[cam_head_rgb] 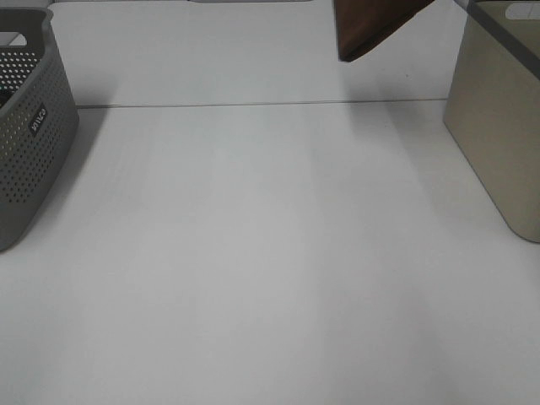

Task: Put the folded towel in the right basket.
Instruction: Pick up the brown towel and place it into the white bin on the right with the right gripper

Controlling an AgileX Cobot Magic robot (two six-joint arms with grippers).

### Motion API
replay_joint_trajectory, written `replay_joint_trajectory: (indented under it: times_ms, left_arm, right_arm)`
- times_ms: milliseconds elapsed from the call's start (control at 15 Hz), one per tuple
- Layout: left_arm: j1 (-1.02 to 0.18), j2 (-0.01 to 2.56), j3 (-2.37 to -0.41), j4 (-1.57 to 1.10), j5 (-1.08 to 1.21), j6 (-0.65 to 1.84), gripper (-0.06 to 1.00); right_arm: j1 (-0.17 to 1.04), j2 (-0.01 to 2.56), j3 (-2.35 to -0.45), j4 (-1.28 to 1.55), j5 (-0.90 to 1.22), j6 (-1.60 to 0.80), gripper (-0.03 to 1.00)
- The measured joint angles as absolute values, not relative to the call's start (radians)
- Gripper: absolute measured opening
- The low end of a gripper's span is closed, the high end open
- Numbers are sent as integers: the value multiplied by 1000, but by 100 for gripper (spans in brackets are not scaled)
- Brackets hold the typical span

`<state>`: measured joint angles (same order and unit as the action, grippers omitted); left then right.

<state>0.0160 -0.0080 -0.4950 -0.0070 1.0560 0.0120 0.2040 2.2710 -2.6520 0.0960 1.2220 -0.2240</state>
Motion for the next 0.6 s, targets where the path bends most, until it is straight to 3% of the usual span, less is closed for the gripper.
replay_joint_trajectory:
  times_ms: [267,600]
  left_arm:
    - [16,-8,-495,-7,1056,12,97]
    - [16,-8,-495,-7,1056,12,97]
  right_arm:
    - [56,2145,-2594,66,1222,-199,6]
    - [-185,1970,-2322,116,1224,-197,6]
